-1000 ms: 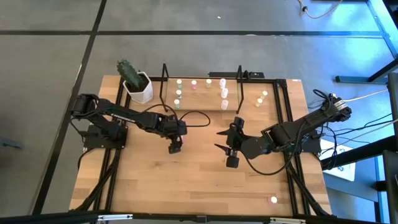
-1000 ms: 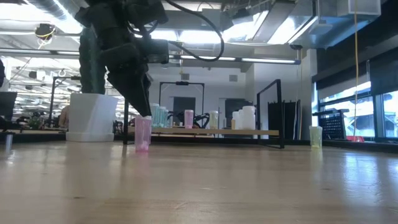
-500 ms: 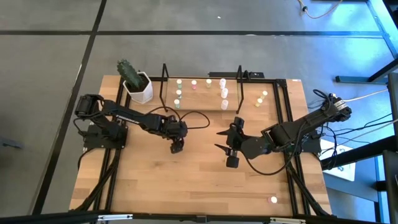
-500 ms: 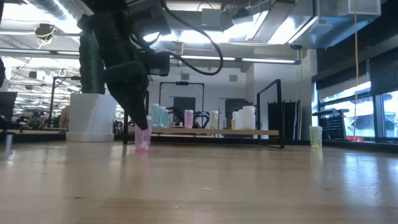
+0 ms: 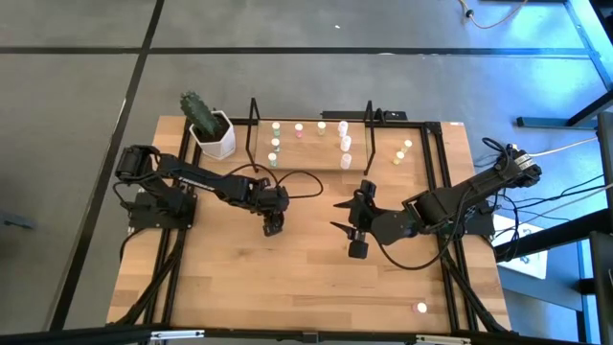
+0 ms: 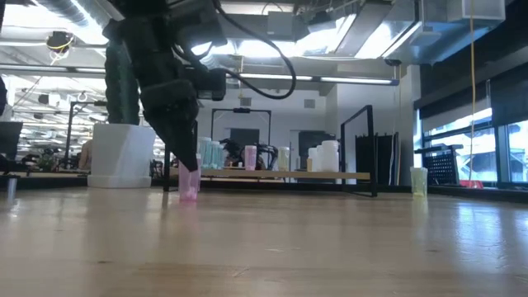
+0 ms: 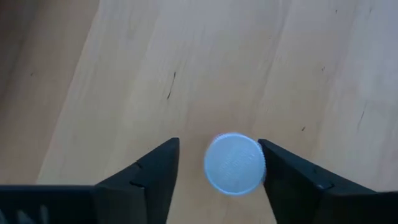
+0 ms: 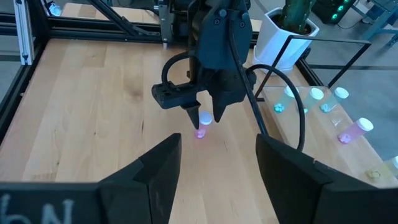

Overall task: Pick and place medicine bottles onto shelf by color
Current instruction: Put the left pink pill bottle on the shelf aligned with the other pink pill bottle

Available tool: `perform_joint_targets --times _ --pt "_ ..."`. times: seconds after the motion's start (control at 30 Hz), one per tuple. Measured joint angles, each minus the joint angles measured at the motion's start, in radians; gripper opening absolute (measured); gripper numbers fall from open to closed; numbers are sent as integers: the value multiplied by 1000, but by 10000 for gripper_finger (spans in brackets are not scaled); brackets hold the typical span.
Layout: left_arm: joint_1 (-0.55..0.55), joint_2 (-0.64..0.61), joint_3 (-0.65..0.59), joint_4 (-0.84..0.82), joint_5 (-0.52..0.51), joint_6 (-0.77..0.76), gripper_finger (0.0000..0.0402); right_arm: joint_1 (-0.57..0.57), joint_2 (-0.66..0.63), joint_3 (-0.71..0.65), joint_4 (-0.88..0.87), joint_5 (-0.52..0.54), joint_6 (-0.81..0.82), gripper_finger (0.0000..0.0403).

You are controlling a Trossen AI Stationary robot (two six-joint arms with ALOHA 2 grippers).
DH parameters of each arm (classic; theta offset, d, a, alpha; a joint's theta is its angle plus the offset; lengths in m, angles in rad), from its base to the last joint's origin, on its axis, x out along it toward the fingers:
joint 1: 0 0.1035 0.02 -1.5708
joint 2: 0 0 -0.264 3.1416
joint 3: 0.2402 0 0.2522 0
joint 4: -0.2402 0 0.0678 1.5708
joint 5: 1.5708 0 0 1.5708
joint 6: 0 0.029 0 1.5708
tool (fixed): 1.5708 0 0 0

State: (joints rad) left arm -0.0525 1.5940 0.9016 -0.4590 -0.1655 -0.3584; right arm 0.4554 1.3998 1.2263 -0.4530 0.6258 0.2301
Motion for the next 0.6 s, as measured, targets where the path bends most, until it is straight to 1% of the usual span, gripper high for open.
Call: perform_joint_targets --times 0.43,0.5,0.6 --pt "0 -1 0 2 8 1 102 0 0 0 0 0 1 209" --pt "0 -1 0 2 20 2 91 0 0 0 0 0 0 209" --pt "0 -2 0 2 35 1 87 0 0 0 0 0 1 209"
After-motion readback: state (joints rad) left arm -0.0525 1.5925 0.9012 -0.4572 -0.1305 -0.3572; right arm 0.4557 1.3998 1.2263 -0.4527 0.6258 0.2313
